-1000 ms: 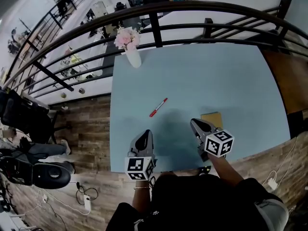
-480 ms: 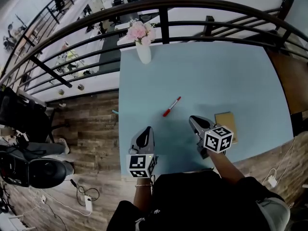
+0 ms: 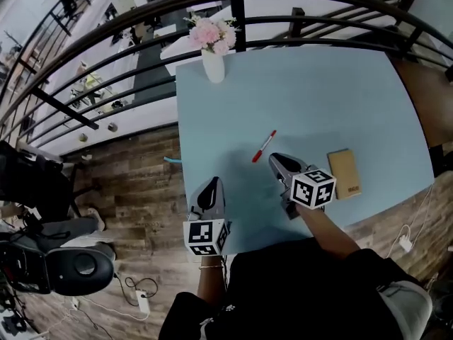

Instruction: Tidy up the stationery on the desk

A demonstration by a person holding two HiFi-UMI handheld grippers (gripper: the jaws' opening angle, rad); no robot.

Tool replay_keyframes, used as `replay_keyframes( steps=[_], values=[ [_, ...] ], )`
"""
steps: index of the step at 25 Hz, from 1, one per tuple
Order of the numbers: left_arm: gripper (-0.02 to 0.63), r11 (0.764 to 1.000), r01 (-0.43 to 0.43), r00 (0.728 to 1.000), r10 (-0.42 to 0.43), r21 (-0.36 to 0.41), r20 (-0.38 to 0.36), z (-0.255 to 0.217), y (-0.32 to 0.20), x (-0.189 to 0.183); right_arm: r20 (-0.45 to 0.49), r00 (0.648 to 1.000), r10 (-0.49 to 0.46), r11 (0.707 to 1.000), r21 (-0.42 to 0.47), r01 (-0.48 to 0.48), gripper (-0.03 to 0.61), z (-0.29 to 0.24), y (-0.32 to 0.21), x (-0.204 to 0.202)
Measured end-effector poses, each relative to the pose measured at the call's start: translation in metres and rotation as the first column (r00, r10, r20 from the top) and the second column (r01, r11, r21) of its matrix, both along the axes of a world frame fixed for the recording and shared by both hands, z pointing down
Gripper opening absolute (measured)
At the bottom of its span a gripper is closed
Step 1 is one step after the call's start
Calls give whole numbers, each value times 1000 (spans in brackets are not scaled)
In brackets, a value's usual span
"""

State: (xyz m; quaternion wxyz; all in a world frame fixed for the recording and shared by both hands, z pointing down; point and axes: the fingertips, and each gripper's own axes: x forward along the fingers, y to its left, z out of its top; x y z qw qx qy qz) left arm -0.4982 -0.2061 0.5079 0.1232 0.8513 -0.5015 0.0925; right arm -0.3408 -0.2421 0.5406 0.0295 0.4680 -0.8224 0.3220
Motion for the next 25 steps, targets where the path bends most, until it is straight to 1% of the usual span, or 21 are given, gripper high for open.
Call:
replay_keyframes(
  steps=[5,11,17,19,23,25],
  values=[
    [-3,999,-27,999,26,-17,-38,4,-12,-6,-35,997,73,995,-60,-75,41,13,-15,-6],
    [-3,997,-56,995,51,-52,-89,12,-25,-11,-122,983,137,979,-136,-153,67,33,-34,-6],
    [-3,994,-80,989,69,-79,-131,18,-35,-19,-205,964,172,963,-169,-208,84,49,-50,-8],
    [-3,992,-93,987,80,-89,-137,21,-38,-20,-227,957,181,955,-191,-226,97,55,-56,-6],
    [-3,992,-103,983,90,-79,-161,24,-44,-21,-257,947,194,936,-239,-257,106,70,-66,-3],
    [-3,990,-108,981,93,-87,-168,26,-48,-22,-267,942,202,926,-262,-272,117,77,-70,-2]
  ],
)
